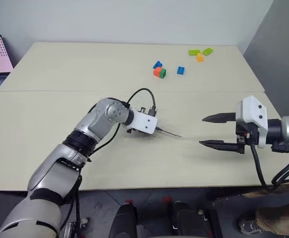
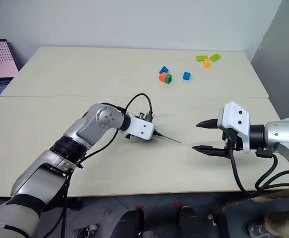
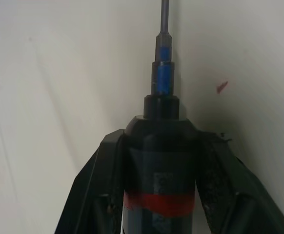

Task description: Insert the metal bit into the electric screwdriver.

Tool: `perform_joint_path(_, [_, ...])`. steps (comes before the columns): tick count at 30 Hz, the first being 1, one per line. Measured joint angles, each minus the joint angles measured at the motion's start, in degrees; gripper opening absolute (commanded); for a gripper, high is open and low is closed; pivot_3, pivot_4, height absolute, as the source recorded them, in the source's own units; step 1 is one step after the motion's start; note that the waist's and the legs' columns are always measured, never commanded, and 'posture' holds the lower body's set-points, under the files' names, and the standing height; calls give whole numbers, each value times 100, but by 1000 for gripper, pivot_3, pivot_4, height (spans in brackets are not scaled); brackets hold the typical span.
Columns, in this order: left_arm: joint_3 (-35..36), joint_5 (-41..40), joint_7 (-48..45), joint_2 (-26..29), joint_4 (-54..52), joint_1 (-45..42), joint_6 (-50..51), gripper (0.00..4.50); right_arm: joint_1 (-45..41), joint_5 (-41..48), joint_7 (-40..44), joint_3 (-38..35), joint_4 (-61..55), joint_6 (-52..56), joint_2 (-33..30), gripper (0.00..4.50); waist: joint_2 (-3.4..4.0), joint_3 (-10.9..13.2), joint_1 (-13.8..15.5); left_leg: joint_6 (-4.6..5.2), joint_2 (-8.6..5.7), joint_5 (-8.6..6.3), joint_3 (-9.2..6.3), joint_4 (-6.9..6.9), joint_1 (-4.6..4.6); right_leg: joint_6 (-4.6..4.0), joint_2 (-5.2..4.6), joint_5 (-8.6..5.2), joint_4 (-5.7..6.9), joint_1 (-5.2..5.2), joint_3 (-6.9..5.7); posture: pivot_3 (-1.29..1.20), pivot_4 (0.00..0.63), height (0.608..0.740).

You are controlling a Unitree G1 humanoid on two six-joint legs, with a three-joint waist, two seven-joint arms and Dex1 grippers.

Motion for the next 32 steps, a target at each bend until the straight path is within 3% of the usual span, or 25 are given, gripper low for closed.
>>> perform_joint_path(8, [217, -172, -233, -147, 81, -39, 224, 4460, -4, 5, -75, 1, -26, 41, 0, 3447, 0, 0, -6, 0, 0, 0, -1, 14, 1, 9, 1, 7, 14, 2, 2, 0, 150, 740])
perform_joint_path(12, [664, -632, -529, -13, -223, -9, 1102, 4460, -7, -10, -103, 3, -6, 51, -9, 3447, 0, 0, -17, 0, 2, 0, -4, 14, 1, 8, 5, 7, 24, -4, 1, 0, 150, 740])
perform_joint_path(17, [1947, -1798, -925, 722, -1400, 456, 2691, 4460, 103, -91, -111, -18, 67, 4, -51, 3447, 0, 0, -79, 0, 5, 0, -1, 14, 15, -6, 6, -4, 59, -9, 5, 0, 150, 740])
perform_joint_path(25, [3779, -3213, -956, 2013, -3608, 2630, 4947, 4460, 537, -125, 126, -187, 513, -260, -60, 3447, -2, 1, -80, -1, 10, 2, 0, 20, 45, -16, 7, -9, 85, 5, 6, 0, 150, 740])
perform_joint_path(32, [4696, -4106, -486, 2134, -4707, 3652, 6076, 4460, 567, -319, 387, -130, 920, -601, -83, 3447, -3, 0, -34, 1, 9, 4, 7, 24, 83, -41, 5, -22, 84, 37, 15, 0, 150, 740])
